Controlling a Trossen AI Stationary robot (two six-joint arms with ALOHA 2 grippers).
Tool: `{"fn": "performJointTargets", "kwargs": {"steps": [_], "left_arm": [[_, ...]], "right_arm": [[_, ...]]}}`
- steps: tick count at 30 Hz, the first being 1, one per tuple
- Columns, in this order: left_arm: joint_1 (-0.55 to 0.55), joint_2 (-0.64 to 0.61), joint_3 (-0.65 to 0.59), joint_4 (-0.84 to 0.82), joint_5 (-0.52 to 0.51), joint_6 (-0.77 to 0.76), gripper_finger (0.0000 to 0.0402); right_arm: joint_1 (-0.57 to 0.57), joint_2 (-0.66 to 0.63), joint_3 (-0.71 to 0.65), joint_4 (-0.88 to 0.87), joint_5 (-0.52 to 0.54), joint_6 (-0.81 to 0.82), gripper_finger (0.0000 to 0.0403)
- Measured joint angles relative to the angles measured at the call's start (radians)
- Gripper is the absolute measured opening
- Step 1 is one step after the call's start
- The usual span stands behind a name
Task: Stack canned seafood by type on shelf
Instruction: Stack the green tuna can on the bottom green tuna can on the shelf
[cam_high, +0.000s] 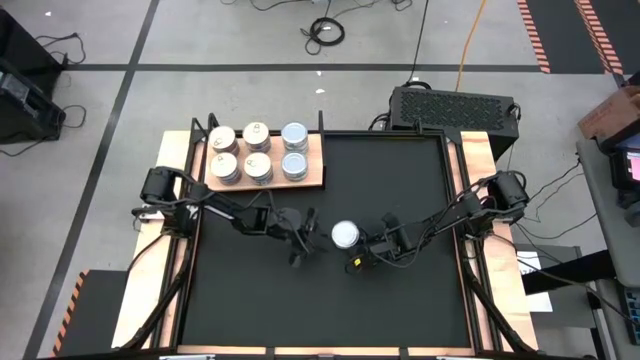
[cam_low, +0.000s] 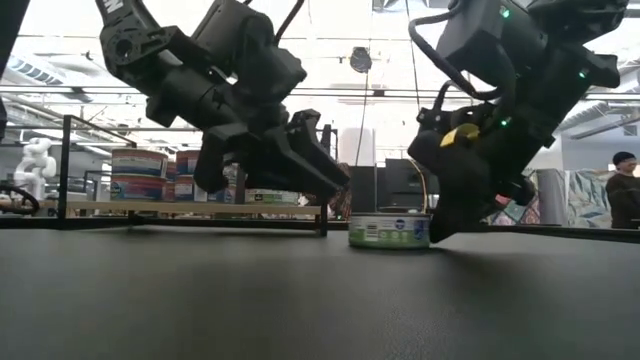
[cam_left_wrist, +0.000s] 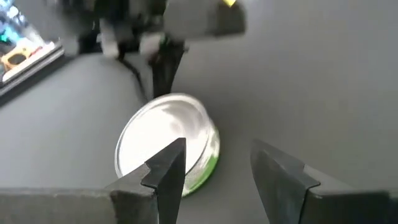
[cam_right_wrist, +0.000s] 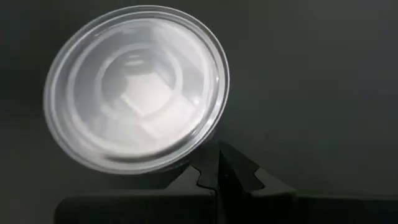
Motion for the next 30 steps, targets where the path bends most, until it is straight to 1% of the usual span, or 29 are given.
{"fn": "performJointTargets", "kwargs": {"steps": [6, 8, 13, 17, 23, 30], "left_arm": [[0.014, 0.0, 0.0, -0.083, -0.019, 0.07, 0.018], [0.012, 0.0, 0.0, -0.084, -0.045, 0.072, 0.018], [0.013, 0.0, 0.0, -0.08, -0.052, 0.084, 0.018], [0.013, 0.0, 0.0, -0.086, -0.052, 0.178, 0.018], [0.013, -0.002, -0.001, -0.105, -0.056, 0.253, 0.018], [0.013, -0.002, -0.002, -0.158, -0.08, 0.262, 0.018]], "right_arm": [[0.0, 0.0, 0.0, 0.045, -0.001, -0.008, 0.0], [0.0, 0.0, 0.0, 0.051, -0.001, -0.009, 0.0], [0.0, 0.0, -0.001, 0.072, -0.001, -0.009, 0.0], [0.0, 0.0, -0.001, 0.114, -0.001, -0.019, 0.0], [0.0, 0.0, -0.001, 0.148, -0.021, -0.035, 0.0], [0.0, -0.001, -0.001, 0.167, -0.022, -0.054, 0.0]]}}
